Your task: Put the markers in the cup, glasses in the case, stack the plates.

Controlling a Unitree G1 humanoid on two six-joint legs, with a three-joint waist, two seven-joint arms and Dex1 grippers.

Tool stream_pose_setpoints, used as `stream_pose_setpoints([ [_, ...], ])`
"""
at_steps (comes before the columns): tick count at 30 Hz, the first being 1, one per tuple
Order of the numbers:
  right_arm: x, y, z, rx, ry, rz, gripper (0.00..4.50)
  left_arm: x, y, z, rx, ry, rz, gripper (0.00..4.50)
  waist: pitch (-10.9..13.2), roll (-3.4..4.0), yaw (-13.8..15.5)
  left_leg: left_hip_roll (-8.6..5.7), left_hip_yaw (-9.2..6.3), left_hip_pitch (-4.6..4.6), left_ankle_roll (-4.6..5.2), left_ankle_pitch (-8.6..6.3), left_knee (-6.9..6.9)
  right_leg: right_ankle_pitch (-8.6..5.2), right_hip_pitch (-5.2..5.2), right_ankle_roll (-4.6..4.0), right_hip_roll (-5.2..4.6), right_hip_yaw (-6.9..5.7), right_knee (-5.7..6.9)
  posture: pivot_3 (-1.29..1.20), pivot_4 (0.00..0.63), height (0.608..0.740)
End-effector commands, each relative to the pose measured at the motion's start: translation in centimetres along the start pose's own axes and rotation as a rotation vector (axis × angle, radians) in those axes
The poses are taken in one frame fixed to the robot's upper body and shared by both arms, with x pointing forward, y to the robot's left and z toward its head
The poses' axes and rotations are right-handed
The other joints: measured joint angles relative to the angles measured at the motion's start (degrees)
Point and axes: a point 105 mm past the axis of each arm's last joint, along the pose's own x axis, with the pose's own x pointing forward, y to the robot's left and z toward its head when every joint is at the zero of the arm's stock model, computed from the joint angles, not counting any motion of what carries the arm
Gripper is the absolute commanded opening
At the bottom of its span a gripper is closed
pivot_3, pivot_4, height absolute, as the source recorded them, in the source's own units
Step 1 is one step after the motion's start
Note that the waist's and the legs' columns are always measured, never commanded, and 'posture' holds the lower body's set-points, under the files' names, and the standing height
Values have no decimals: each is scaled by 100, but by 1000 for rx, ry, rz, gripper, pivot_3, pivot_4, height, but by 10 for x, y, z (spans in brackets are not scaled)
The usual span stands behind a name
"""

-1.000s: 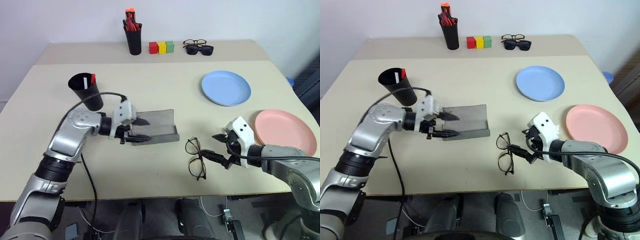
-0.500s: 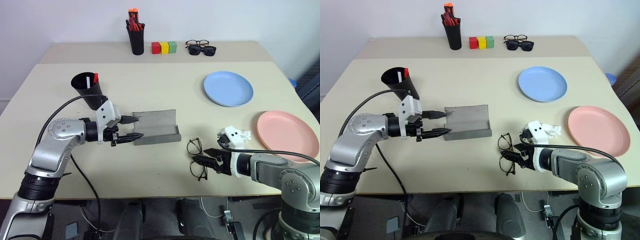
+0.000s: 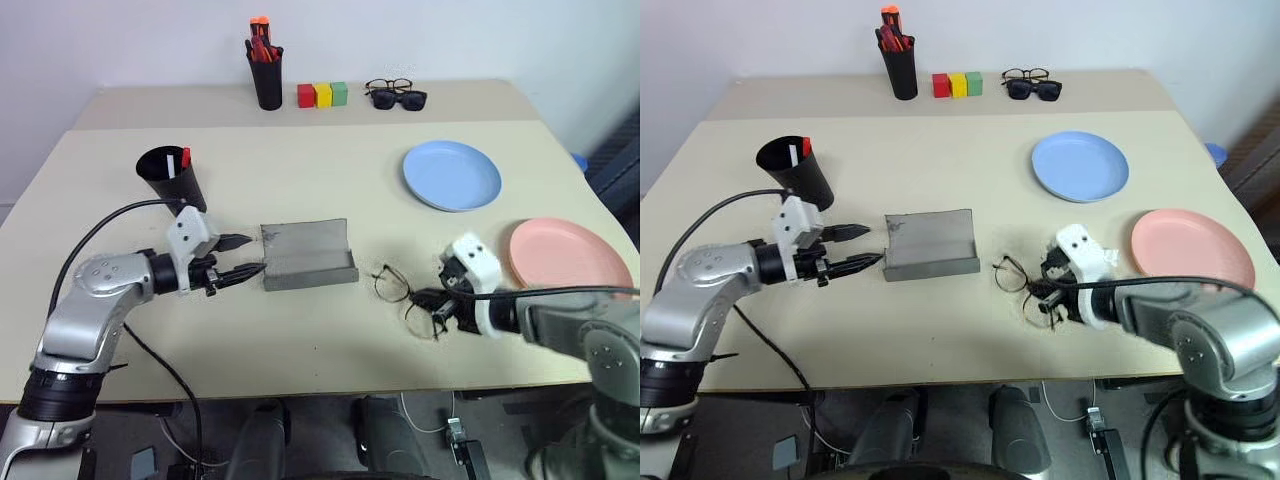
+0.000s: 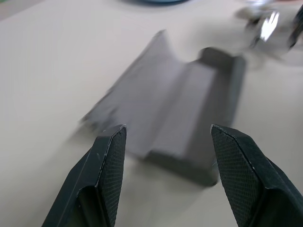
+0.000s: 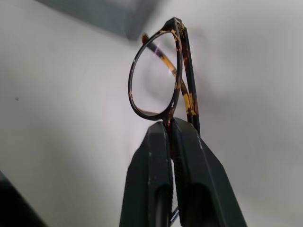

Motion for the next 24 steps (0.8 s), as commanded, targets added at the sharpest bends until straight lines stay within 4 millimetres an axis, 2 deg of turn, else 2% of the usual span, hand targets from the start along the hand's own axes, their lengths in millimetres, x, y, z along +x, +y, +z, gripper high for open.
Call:
stream_pose_setpoints([
  [1,16,8,54,-289,-148,95,61,-18,8,0,6,-5,84,2888,0,0,-31,5,1,0,0,0,-1,0,1,-1,5,-1,-1,0,150,740],
  [3,38,-2,68,-360,-176,85,61,-22,7,-3,-14,-10,100,2888,-7,-15,-3,7,-2,-1,0,0,-1,-1,3,-3,5,-5,-3,0,150,740],
  [5,65,-8,72,-457,-160,86,61,-25,7,-6,-40,-7,117,2888,-11,-24,37,5,-2,-2,0,0,1,0,7,-3,3,-4,-12,0,150,740],
  [8,103,-10,63,-584,-108,122,61,-30,3,-11,-52,10,128,2888,-11,-24,74,-4,0,-9,-1,0,2,1,3,-3,-8,-3,-13,0,150,740],
  [10,119,-13,52,-630,-74,128,61,-33,1,-10,-49,9,143,2888,-10,-23,92,-4,0,-10,-1,0,-2,2,-1,-3,-8,-3,-11,0,150,740],
  [13,124,-16,38,-590,-35,158,61,-37,-2,-9,-52,3,162,2888,-7,-20,108,-8,-7,-17,-1,-1,-4,2,-6,-3,-10,-4,-7,0,150,740],
  [17,112,5,29,-553,-34,301,61,-38,-5,-9,-56,4,165,2888,-8,-21,104,-10,-9,-16,-1,-1,-4,2,-5,-3,-10,-4,-7,0,150,740],
  [20,111,9,37,-512,-68,310,955,-33,-3,-8,-51,2,160,2888,-8,-20,77,-9,-10,-12,-1,-1,-3,2,-4,-3,-8,-5,-3,0,150,740],
  [22,111,8,41,-500,-82,296,1871,-28,0,-6,-43,-4,156,2888,-8,-20,74,-9,-8,-11,-1,-1,0,2,-4,-4,-8,-4,-2,0,150,740],
  [24,111,6,47,-497,-99,264,2983,-22,5,-1,-52,-22,154,2888,-7,-19,78,-9,-9,-10,-1,0,2,2,-3,-4,-5,-4,-1,0,150,740],
])
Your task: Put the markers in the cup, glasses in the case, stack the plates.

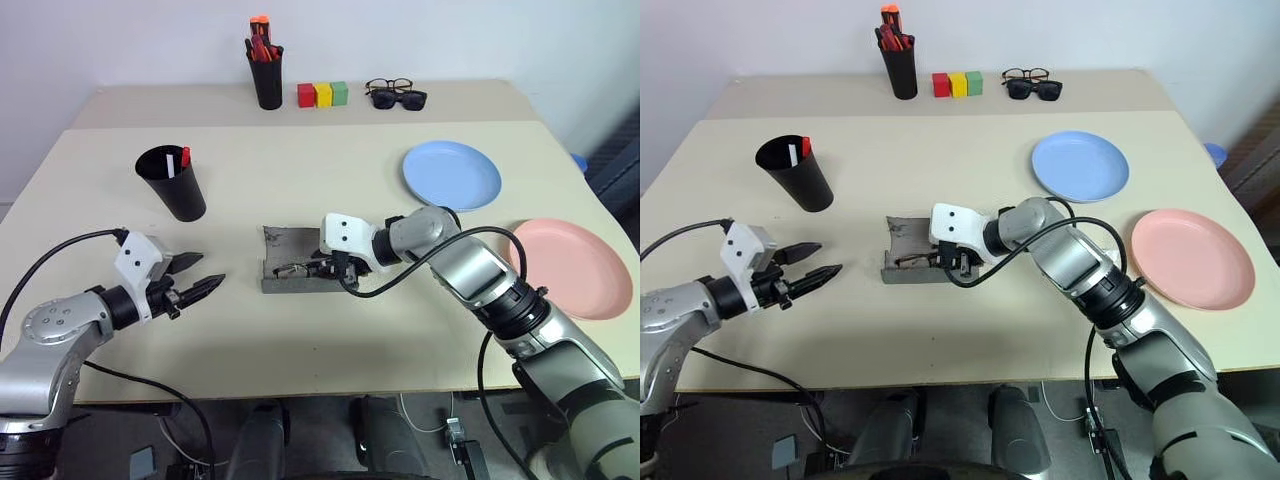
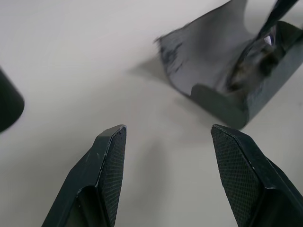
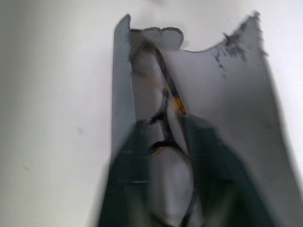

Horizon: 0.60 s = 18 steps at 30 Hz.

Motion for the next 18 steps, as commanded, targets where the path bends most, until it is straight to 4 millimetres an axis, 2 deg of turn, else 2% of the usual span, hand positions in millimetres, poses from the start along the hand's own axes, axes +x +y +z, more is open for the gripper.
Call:
stream_pose_setpoints([
  [1,-10,-13,22,-37,-61,-85,3461,11,7,14,9,-44,0,2357,0,1,8,-1,0,1,0,0,0,0,2,0,0,0,1,0,150,740],
  [2,-12,-15,24,-37,-68,-100,3955,16,9,17,-7,-53,-4,2055,0,0,18,-1,0,2,0,0,1,0,2,0,0,0,1,0,150,740],
  [5,-26,-21,33,-34,-111,-157,3996,46,8,43,19,-130,-52,612,-1,-2,50,-9,-3,0,0,0,2,1,4,3,-5,-1,2,0,150,740],
  [8,-35,-19,36,-21,-140,-178,3996,66,10,57,13,-157,-61,612,-2,-5,100,-14,-6,-2,0,0,3,4,6,7,-7,-2,0,0,150,740],
  [11,-60,-6,30,7,-188,-224,3996,118,7,76,19,-105,-124,612,-3,-6,190,-15,-8,-1,0,0,3,3,6,8,-5,-4,2,0,150,740],
  [12,-67,-1,26,11,-190,-244,3996,132,5,76,15,-55,-156,612,-3,-7,281,-16,-18,-4,0,0,5,2,12,9,-4,-14,2,0,150,740],
  [14,-76,10,19,29,-191,-261,3996,149,7,70,43,45,-182,612,-2,-8,222,-22,-17,-12,1,0,13,5,18,18,-9,-16,-13,0,150,740],
  [18,-92,21,2,109,-166,-334,3996,165,4,64,-46,178,-263,612,0,-7,89,-32,-7,-11,6,-3,10,1,10,28,-17,-1,-10,0,150,740],
])
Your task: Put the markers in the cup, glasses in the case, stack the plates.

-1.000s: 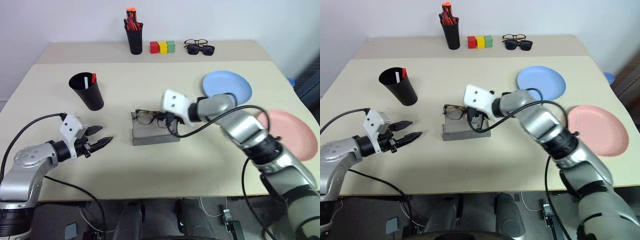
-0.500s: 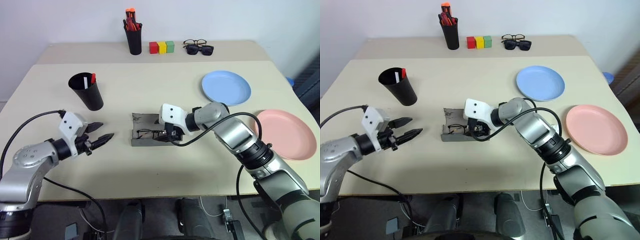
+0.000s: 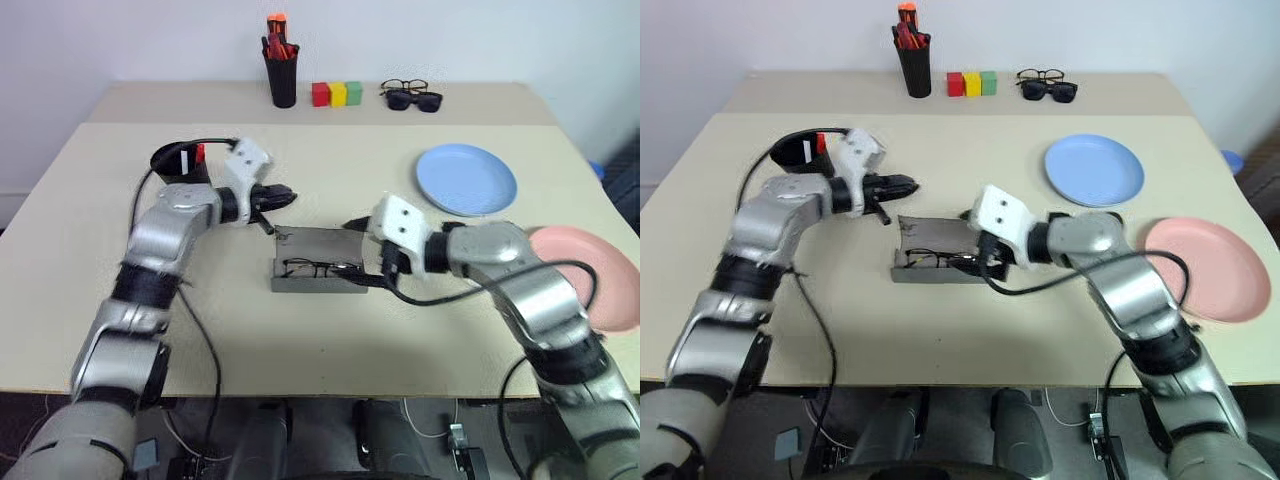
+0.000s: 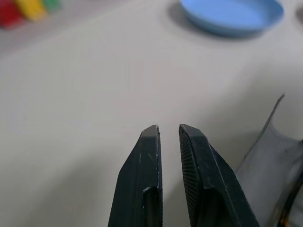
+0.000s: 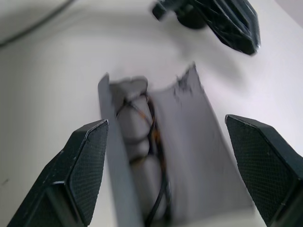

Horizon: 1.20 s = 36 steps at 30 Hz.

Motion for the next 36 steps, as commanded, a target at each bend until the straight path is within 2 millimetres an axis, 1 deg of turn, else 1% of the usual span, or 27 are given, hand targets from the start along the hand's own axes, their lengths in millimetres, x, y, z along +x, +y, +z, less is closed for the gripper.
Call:
stream_pose_setpoints([
  [1,-24,-3,5,10,-15,-105,3996,6,-3,-8,-40,112,-88,612,1,2,-59,0,0,0,1,0,-2,-1,-3,-1,1,0,6,0,150,740],
  [4,-36,-3,-5,54,19,-168,3996,5,-8,-15,-11,181,-167,612,2,2,-142,3,-7,1,1,0,-5,-2,-4,-2,5,-1,9,0,150,740],
  [6,-40,-5,-9,70,31,-202,3996,0,-14,-14,13,172,-227,612,2,2,-152,4,-4,3,1,0,-3,-2,-4,-2,5,2,12,0,150,740],
  [9,-43,-10,-14,89,40,-248,3996,-13,-27,-9,72,142,-326,612,2,2,-140,5,-5,4,1,0,-3,-2,-3,-3,5,2,13,0,150,740],
  [14,-43,-25,-23,112,67,-313,3996,-39,-45,-11,136,121,-378,612,2,3,-111,5,-5,3,1,0,-2,-2,-1,-3,2,4,12,0,150,740],
  [17,-43,-46,-35,112,120,-397,3996,-53,-59,-17,135,132,-413,612,2,3,-122,5,-4,3,0,0,0,-1,0,-3,0,5,12,0,150,740],
  [18,-43,-58,-43,120,152,-447,3996,-57,-65,-24,141,152,-420,612,2,3,-129,5,-4,4,0,0,-1,-1,0,-3,0,5,13,0,150,740],
  [20,-42,-88,-62,122,241,-568,3996,-62,-73,-44,170,214,-415,612,2,5,-153,5,-3,6,0,0,-1,-1,1,-4,0,5,13,0,150,740],
  [22,-42,-108,-78,96,320,-640,3996,-65,-78,-55,180,238,-409,612,2,5,-129,6,6,12,0,0,-3,-1,1,-5,0,13,13,0,150,740],
  [23,-42,-114,-82,81,346,-658,3996,-66,-79,-57,181,237,-405,612,0,7,-124,7,5,13,0,0,-2,-1,2,-5,2,12,12,0,150,740],
  [24,-43,-126,-92,51,402,-701,3996,-65,-80,-53,176,188,-386,612,0,9,-112,7,5,13,0,0,-3,-1,3,-6,2,11,12,0,150,740],
  [25,-43,-136,-99,-5,455,-729,3996,-64,-78,-45,125,125,-355,612,-1,10,-122,6,5,13,0,0,-5,-1,3,-6,1,11,12,0,150,740],
  [27,-39,-151,-107,-80,504,-741,3996,-66,-69,-28,81,-29,-265,612,2,12,-125,5,9,14,0,0,-3,-1,4,-5,-1,12,11,0,150,740],
  [29,-34,-158,-113,-110,522,-736,3996,-71,-64,-17,59,-145,-197,612,5,7,-126,5,8,9,0,1,-2,-1,-1,-5,-1,11,11,0,150,740],
  [31,-31,-164,-118,-118,533,-743,3996,-78,-67,-5,90,-262,-161,612,5,7,-141,6,6,8,-1,1,-5,0,-4,-5,0,11,14,0,150,740],
  [32,-32,-167,-121,-128,545,-751,3996,-83,-71,-3,107,-289,-154,612,5,7,-154,8,6,9,-1,2,-4,0,-5,-6,1,11,13,0,150,740],
  [33,-32,-169,-123,-138,554,-751,3479,-85,-75,-2,111,-301,-158,559,5,8,-151,8,8,9,-2,2,-4,0,-5,-6,1,12,12,0,150,740],
  [34,-32,-169,-125,-145,560,-745,3158,-87,-80,-2,103,-312,-170,559,4,8,-135,7,8,9,-3,2,-4,0,-3,-6,-1,13,11,0,150,740],
  [35,-32,-170,-126,-149,559,-743,2747,-89,-84,-1,93,-327,-182,559,4,8,-122,7,8,9,-3,2,-5,0,-2,-6,-1,12,11,0,150,740],
  [36,-32,-170,-127,-152,557,-743,2157,-90,-87,1,84,-341,-186,559,4,8,-105,6,8,10,-3,3,-4,0,0,-6,-2,12,10,0,150,740],
])
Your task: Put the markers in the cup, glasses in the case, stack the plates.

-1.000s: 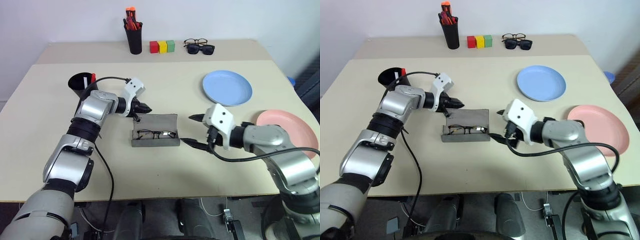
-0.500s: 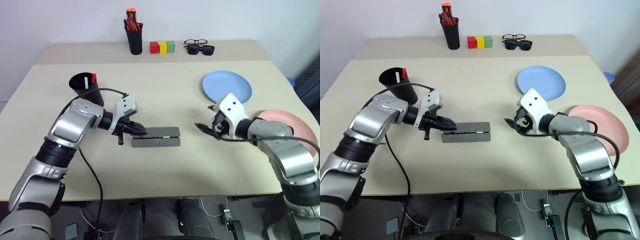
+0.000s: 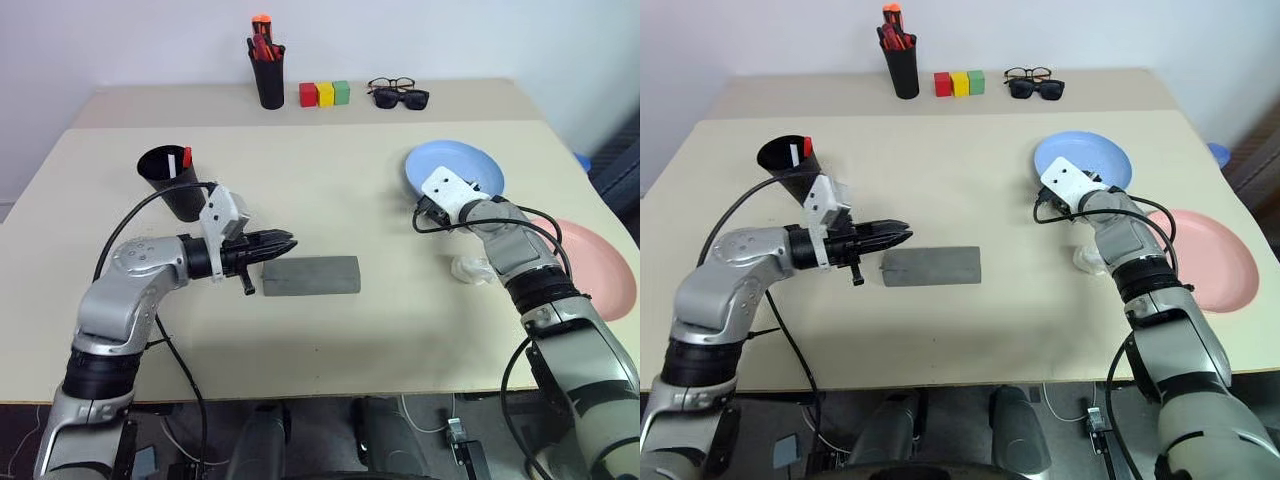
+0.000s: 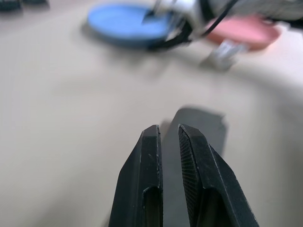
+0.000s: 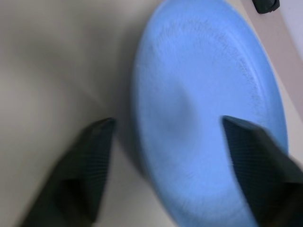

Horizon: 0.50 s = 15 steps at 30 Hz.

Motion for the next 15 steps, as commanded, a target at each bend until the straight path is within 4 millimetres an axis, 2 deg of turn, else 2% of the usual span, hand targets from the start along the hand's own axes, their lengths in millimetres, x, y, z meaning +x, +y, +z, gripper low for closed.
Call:
stream_pose_setpoints([
  [1,1,-8,3,-29,-19,-26,1672,-3,-11,17,14,-82,-14,559,0,0,24,-2,-1,0,-1,0,1,0,2,0,-1,-1,0,0,150,740],
  [4,-1,-9,4,-32,-33,-29,150,0,-15,20,20,-115,-9,559,0,0,17,-8,1,0,-1,1,6,1,5,3,-8,0,0,0,150,740],
  [7,-13,-20,7,-114,-64,-82,59,11,-19,25,17,-152,-29,559,-1,2,14,-7,-1,1,-1,1,5,1,5,2,-6,-1,2,0,150,740],
  [9,-28,-26,7,-149,-78,-100,59,21,-25,30,-6,-188,-67,559,0,2,31,-7,-1,0,-1,1,3,1,4,2,-6,-1,1,0,150,740],
  [12,-74,-40,-5,-150,-61,-134,59,45,-43,34,-24,-207,-213,559,0,8,147,-9,-2,-4,-1,0,6,0,4,4,-7,-3,-2,0,150,740],
  [15,-124,-35,-16,-133,-30,-104,59,68,-51,37,-15,-232,-313,559,-1,14,222,-15,-3,-7,1,-1,7,-2,7,8,-12,-5,-7,0,150,740],
])
